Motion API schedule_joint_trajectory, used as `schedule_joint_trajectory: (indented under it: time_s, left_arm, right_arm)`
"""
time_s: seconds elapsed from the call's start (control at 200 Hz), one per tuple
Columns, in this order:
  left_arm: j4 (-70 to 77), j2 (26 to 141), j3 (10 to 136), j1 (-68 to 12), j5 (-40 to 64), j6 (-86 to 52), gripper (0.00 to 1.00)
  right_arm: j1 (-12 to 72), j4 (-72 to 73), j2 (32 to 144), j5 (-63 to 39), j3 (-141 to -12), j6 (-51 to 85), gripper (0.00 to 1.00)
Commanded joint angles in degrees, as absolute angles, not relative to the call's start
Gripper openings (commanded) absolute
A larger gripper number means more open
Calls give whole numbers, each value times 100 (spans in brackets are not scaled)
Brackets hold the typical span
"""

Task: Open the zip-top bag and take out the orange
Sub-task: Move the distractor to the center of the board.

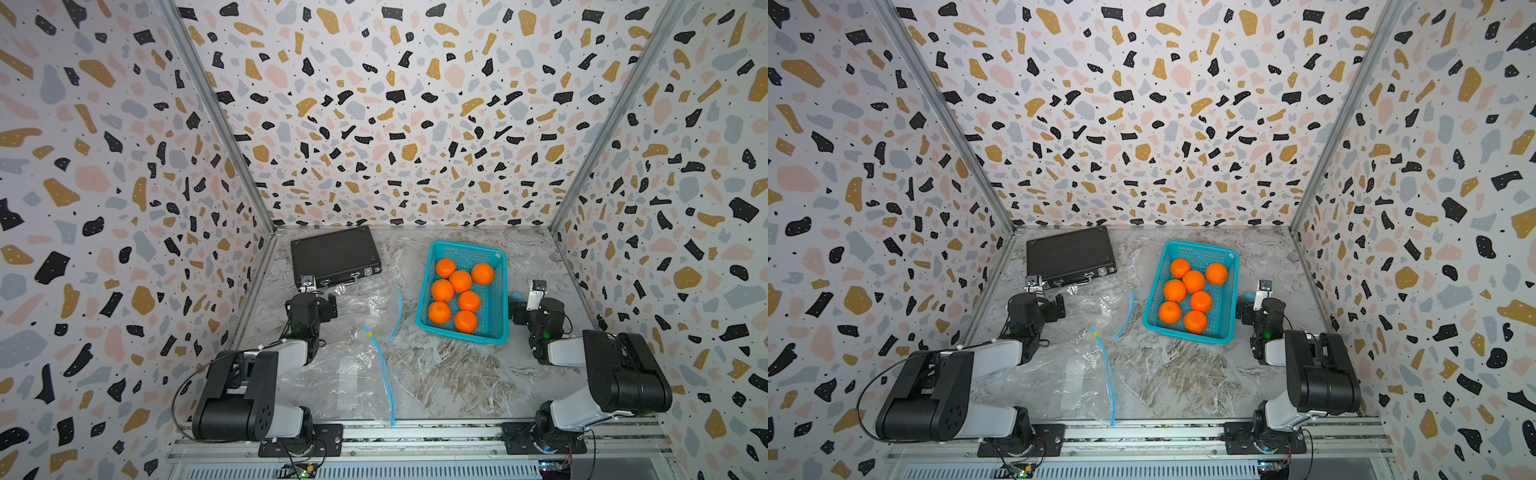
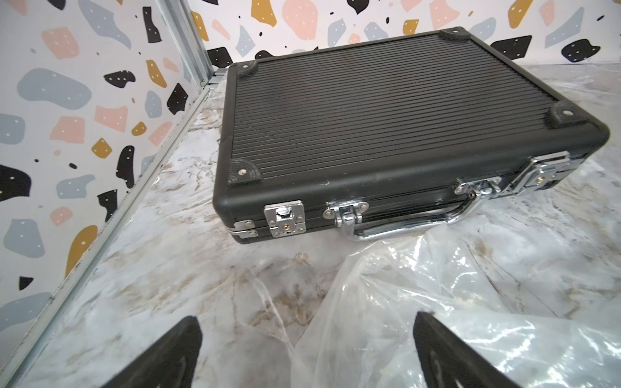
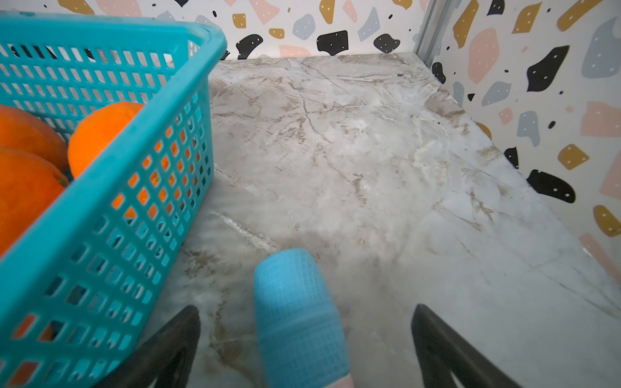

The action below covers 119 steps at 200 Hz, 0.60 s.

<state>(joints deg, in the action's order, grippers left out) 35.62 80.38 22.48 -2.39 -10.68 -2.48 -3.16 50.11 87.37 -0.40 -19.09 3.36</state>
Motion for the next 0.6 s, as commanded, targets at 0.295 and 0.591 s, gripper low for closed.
schedule_joint_trajectory:
  time_s: [0.295,0.591]
  left_arm:
    - [-3276,12700,8349,-1174,-2424,350,99]
    - [-511,10219,5750,-135,169,151,99]
  right_arm:
    - [-166,5316,8629,257,-1854,274,99]
    - [-160,4981,8701,229,-2067,247,100]
